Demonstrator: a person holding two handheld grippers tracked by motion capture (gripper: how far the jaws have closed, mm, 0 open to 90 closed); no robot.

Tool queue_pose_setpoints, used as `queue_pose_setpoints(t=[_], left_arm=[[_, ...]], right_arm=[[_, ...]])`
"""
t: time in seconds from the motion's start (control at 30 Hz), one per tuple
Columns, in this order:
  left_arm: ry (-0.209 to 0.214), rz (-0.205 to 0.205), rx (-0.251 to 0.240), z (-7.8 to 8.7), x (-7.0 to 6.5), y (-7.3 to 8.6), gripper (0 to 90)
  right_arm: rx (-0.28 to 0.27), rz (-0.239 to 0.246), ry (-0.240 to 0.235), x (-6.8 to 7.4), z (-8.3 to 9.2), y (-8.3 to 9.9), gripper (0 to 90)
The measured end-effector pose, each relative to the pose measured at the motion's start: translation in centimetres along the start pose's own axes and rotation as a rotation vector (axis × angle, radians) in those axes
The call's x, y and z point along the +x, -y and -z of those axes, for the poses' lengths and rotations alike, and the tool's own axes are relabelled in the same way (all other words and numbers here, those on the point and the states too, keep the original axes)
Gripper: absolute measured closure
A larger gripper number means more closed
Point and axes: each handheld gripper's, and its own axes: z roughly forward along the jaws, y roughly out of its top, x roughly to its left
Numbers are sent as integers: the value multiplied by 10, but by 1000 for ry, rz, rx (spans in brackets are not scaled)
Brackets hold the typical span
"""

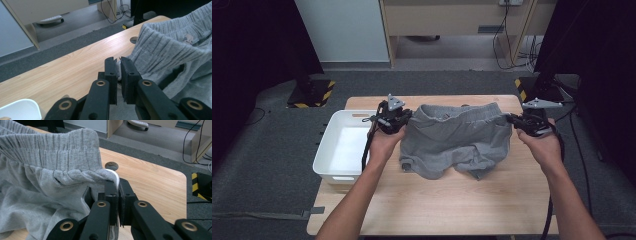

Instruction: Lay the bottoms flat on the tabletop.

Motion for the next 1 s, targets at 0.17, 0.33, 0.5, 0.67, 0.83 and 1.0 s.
queue_pose_setpoints(t=[0.17,0.33,0.5,0.67,0.83,1.0], left_arm=[[-6,11,4,-8,4,-4,842],[-19,21,17,-17,7,-9,843],[-44,36,32,-25,11,-12,842],[-98,97,50,-39,18,-18,827],[-110,101,53,-44,18,-21,601],[-73,68,84,-38,12,-19,467]], right_arm=[[9,-13,0,-8,-6,1,878],[33,-21,3,-12,-17,3,878],[46,-35,3,-14,-29,1,877],[54,-52,26,-8,-49,-7,773],[115,-45,61,6,-74,-2,441],[142,-36,25,15,-77,12,365]])
